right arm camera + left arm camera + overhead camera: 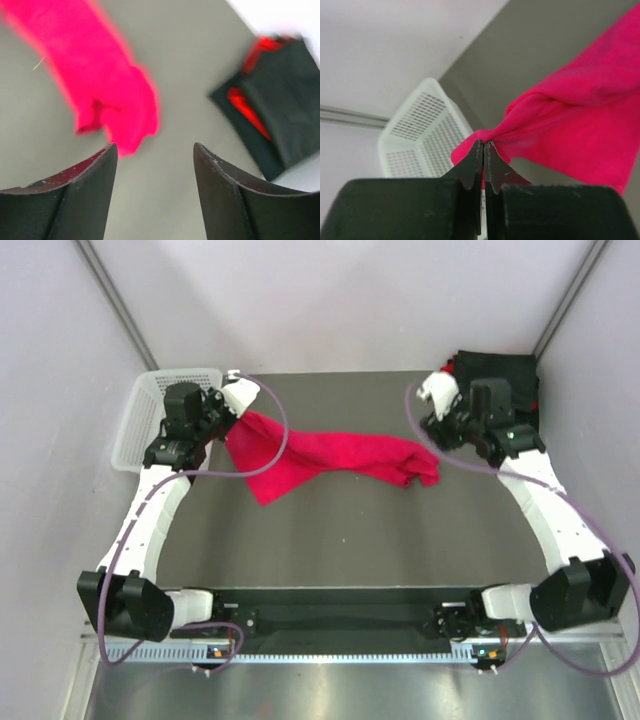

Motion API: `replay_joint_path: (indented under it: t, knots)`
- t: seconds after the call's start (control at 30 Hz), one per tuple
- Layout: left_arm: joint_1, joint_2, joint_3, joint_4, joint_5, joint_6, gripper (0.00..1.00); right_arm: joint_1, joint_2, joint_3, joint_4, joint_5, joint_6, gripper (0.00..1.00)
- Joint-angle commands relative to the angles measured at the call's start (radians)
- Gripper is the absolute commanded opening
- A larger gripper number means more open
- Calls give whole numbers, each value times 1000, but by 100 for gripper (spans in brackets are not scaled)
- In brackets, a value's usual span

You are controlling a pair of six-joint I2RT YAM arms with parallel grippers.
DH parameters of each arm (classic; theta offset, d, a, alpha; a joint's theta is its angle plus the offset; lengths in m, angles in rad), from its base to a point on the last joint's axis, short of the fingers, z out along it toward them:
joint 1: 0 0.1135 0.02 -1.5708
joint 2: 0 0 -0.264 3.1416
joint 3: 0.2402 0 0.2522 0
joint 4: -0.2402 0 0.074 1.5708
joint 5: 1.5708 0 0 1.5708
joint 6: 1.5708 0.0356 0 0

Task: Fold and stack the t-shirts
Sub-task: Flatten the tshirt out

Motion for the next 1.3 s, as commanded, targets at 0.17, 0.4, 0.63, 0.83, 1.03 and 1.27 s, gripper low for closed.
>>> replay_joint_path:
  t: [0.17, 0.4, 0.63, 0.83, 1.03, 1.27]
  knots:
    - [-15, 20, 3, -44, 53, -112, 0, 251, -129, -345, -35, -160, -451, 62]
    - [-16, 37, 24, -71, 49, -135, 0, 287, 119, -276, 26, -88, -436, 58]
    - [-16, 35, 7, -74, 35, -127, 0, 284, 230, -226, 82, -34, -464, 57]
    - [-16, 49, 9, -63, 27, -129, 0, 276, 273, -215, 104, -6, -473, 56]
    - [-16, 61, 21, -63, 23, -127, 0, 254, 330, -213, 106, 11, -471, 54]
    - [-16, 64, 21, -63, 17, -123, 0, 234, 367, -192, 118, 54, -445, 18]
